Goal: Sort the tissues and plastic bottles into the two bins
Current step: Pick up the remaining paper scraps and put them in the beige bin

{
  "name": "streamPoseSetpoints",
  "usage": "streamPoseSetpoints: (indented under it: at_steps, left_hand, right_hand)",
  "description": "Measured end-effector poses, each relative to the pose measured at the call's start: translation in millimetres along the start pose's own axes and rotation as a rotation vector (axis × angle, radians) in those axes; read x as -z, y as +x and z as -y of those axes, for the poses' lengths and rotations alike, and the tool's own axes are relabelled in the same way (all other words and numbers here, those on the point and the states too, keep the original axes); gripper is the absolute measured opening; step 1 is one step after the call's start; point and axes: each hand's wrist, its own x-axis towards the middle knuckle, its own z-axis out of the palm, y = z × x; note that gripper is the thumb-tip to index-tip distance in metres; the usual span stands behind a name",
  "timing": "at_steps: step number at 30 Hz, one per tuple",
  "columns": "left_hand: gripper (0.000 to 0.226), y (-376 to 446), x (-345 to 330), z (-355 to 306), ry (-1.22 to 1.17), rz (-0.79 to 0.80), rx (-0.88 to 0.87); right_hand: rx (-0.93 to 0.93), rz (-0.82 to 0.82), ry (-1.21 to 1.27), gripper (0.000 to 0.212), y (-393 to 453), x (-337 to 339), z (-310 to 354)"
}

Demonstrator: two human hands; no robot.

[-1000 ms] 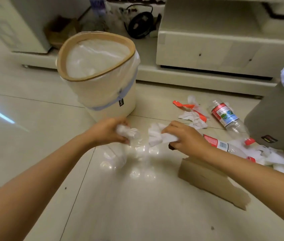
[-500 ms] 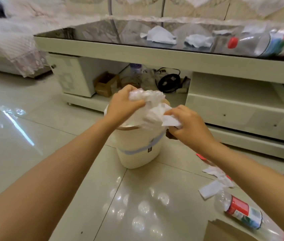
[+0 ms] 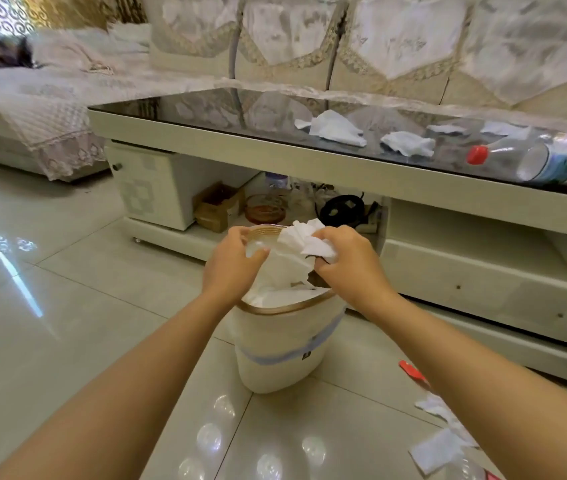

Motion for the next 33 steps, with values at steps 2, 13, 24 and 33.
streamPoseSetpoints:
  at_steps: [2, 13, 24, 33]
  left_hand:
    - [0.048, 1, 0, 6, -0.012, -0.008, 0.001]
    - [0.035, 0, 2, 25, -0.054, 0.03, -0.024]
    - [0.023, -35, -13, -8, -0.027, 0.186, -0.193]
    - [0.021, -115, -79, -64, 0.109, 0.358, -0.568]
  right_hand:
    - [-0.016, -0.015, 0.033, 0.032, 10, -9, 2]
    - [-0.09, 0.168, 0.11, 0.062, 34, -49, -5]
    - [-0.106, 0.207, 0.253, 0.042, -40, -28, -26]
    - [-0.212, 0.346, 0.181, 0.038, -179, 4, -118]
